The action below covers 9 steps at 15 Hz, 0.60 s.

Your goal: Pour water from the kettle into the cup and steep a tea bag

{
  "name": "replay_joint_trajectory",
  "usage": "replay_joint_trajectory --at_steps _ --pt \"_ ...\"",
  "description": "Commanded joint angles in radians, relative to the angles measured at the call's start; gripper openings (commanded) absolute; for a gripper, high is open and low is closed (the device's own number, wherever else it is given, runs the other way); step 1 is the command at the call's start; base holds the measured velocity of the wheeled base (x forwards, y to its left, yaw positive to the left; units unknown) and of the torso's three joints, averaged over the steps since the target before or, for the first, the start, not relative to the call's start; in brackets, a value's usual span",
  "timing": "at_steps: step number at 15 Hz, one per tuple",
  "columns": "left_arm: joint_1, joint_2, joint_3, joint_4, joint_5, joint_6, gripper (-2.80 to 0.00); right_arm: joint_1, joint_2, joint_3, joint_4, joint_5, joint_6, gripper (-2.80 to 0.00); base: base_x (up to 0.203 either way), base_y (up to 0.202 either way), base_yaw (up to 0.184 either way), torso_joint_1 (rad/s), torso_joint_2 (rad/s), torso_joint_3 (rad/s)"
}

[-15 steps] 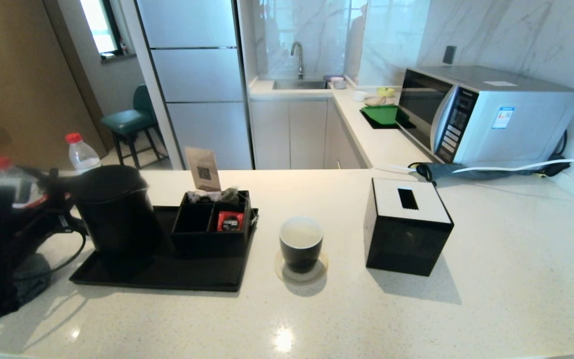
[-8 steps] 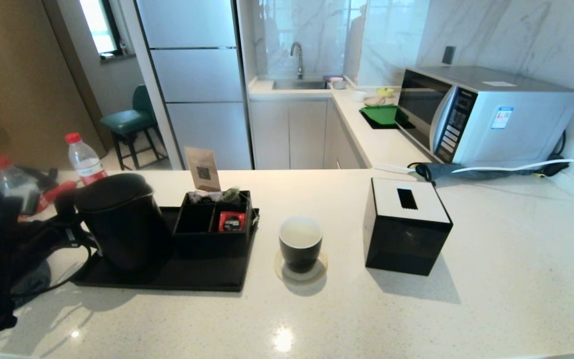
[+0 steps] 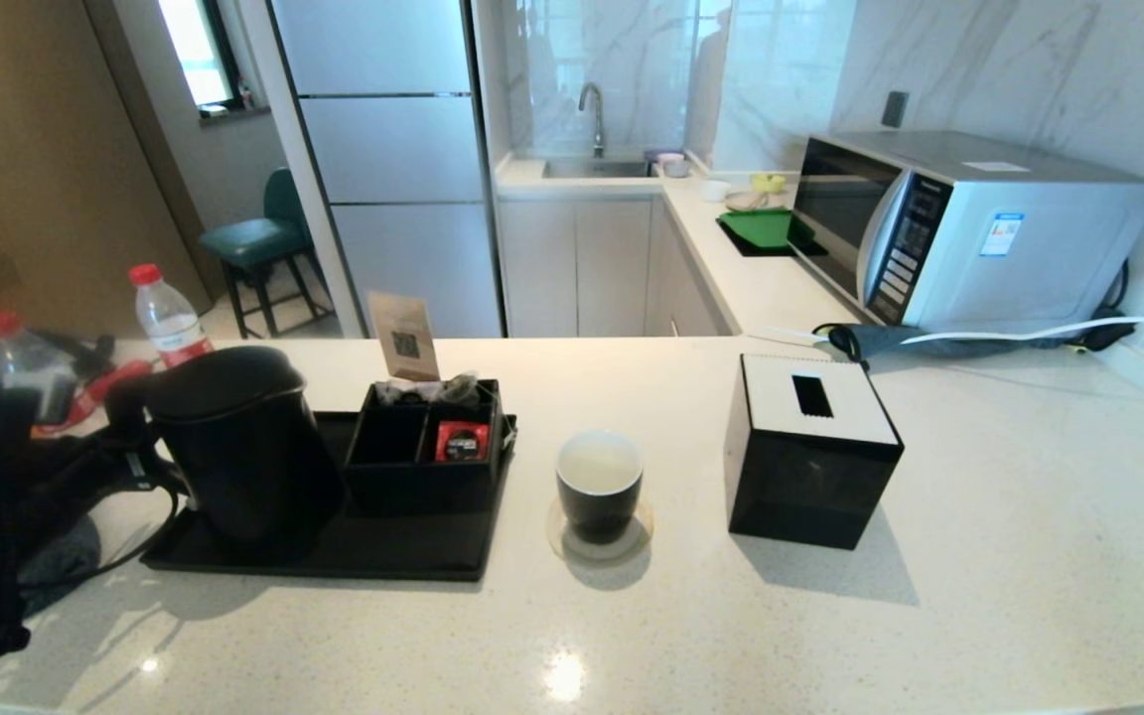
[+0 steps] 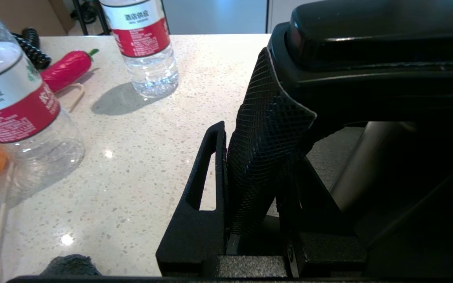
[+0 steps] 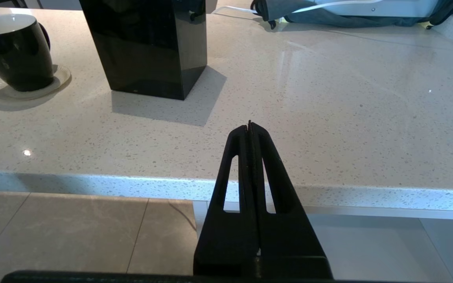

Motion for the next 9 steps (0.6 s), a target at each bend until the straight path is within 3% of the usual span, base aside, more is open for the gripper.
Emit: replay_joint_trajectory --at_steps 1,5,6,9 --pt "0.001 -0.006 0.0 -0.052 -0.003 0.001 -2.8 0.0 0.001 0.0 0.0 0.0 0.0 -2.8 0.0 0.0 0.0 0.0 0.0 0.0" --pt "0.001 -0.005 0.002 -0.052 -0.003 0.003 -2.8 0.0 0.001 0.0 0.0 0.0 0.0 -2.8 0.0 0.0 0.0 0.0 0.0 0.0" --pt "0.001 -0.006 0.008 -0.052 -0.003 0.004 0.0 0.0 0.001 0.0 0.0 0.0 0.0 -2.8 0.0 0.0 0.0 0.0 0.0 0.0" --pt "0.001 -0.011 0.025 -0.052 -0.004 0.008 0.0 0.0 0.001 0.0 0.0 0.0 0.0 -2.8 0.0 0.0 0.0 0.0 0.0 0.0"
